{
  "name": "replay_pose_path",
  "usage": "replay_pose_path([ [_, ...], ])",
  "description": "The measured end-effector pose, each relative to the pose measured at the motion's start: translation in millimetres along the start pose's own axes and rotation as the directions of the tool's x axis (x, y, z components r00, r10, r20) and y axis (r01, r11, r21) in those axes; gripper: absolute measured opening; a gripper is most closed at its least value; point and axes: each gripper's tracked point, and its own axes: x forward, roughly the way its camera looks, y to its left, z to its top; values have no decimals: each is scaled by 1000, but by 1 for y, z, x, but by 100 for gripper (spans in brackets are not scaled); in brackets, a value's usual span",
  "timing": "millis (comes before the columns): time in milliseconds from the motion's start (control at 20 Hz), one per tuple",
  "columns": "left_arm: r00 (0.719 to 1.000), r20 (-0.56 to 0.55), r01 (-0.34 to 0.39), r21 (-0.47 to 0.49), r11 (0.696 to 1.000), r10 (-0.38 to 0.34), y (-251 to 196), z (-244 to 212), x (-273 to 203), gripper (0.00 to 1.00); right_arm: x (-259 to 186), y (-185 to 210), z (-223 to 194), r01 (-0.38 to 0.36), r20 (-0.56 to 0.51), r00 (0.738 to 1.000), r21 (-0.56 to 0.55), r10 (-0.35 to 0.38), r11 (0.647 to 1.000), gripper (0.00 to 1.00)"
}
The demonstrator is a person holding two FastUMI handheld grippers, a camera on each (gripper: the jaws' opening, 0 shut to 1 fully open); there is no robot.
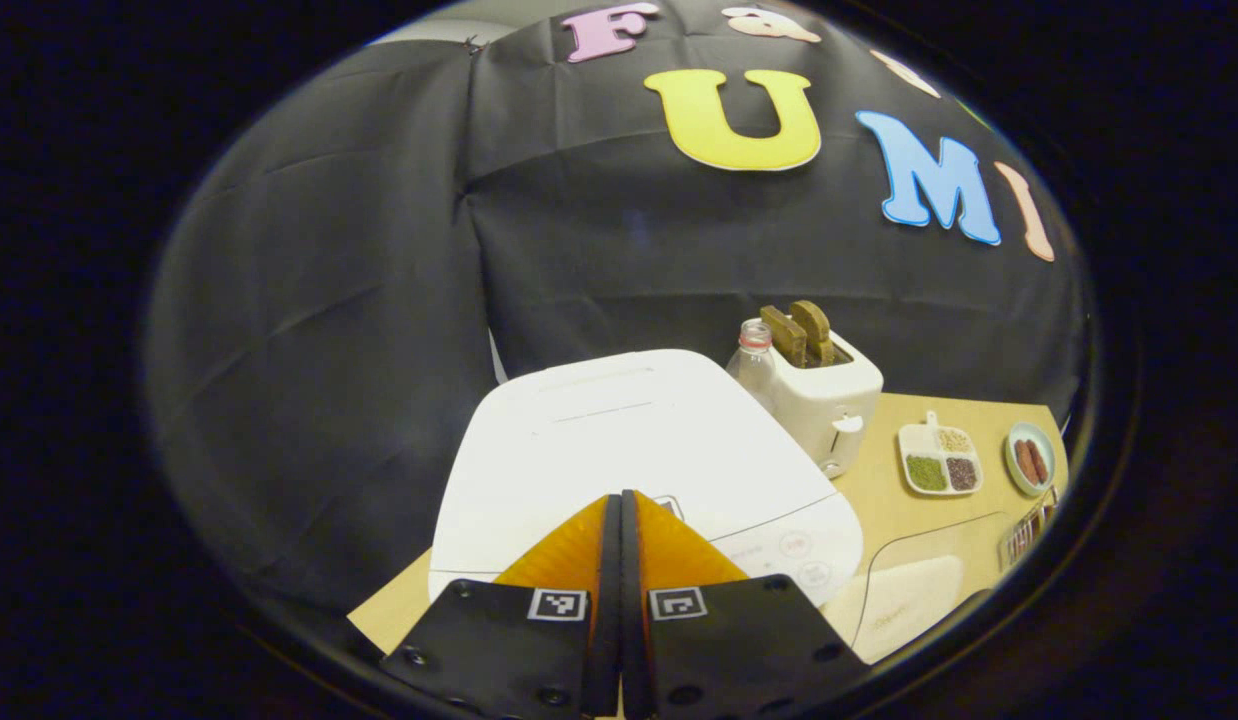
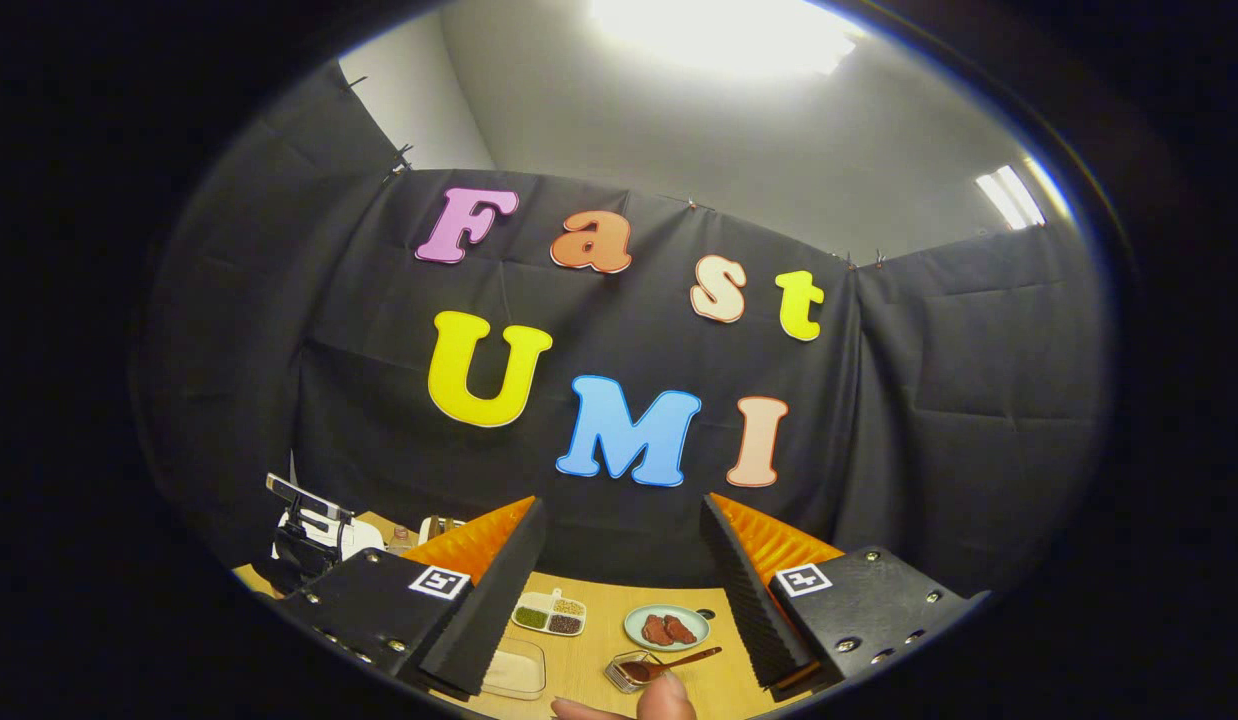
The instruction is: Close the left gripper, press the button to open the rice cooker; take a wooden spoon from the chopstick holder with the right hand, scoop a spoonful of rice and pour it into the rice cooker, then put the wooden spoon back into the chopstick holder.
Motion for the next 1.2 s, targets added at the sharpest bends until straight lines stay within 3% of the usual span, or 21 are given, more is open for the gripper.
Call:
replay_pose_path([
  [100,996,-71,41,-116,992,-49,-1,0,0,9,-8,-6,3,8,11,1000,5,-9,1000,95],
  [150,991,-112,59,-126,990,-74,0,-4,0,9,-12,-9,6,12,16,1000,11,-12,1000,95],
  [350,979,-169,109,-33,994,-113,1,3,-4,8,-32,-17,18,7,33,999,41,-9,999,95],
  [400,980,-163,112,-48,993,-118,2,11,-12,9,-38,-22,25,13,51,999,42,-15,999,95],
  [500,992,-42,117,-68,991,-120,6,52,-37,8,-48,-33,30,29,81,996,36,-32,999,95],
  [550,988,9,157,-70,985,-157,0,69,-52,10,-51,-34,29,26,81,996,36,-29,999,95],
  [700,957,125,275,-90,957,-263,-17,104,-117,11,-57,-38,34,7,83,996,57,-12,998,95],
  [800,936,209,308,-98,946,-283,-8,130,-164,11,-60,-43,42,-4,101,995,68,-2,998,95],
  [850,923,260,319,-107,942,-283,-2,144,-190,4,-60,-46,46,-10,112,994,68,2,998,95],
  [900,905,320,333,-120,935,-281,4,159,-216,12,-61,-49,49,-14,121,993,67,6,998,95],
  [950,876,392,355,-131,926,-280,9,179,-244,4,-62,-51,50,-20,127,992,64,12,998,95],
  [1050,831,478,390,-138,910,-284,18,199,-297,22,-62,-57,50,-29,135,991,67,20,997,95],
  [1100,820,504,391,-145,909,-273,27,206,-315,22,-61,-59,49,-36,140,990,75,25,997,95],
  [1150,810,526,390,-155,908,-258,33,211,-331,13,-59,-62,47,-46,144,989,83,33,996,95],
  [1200,803,545,389,-169,906,-243,36,216,-344,17,-56,-65,44,-58,145,988,90,44,994,95],
])
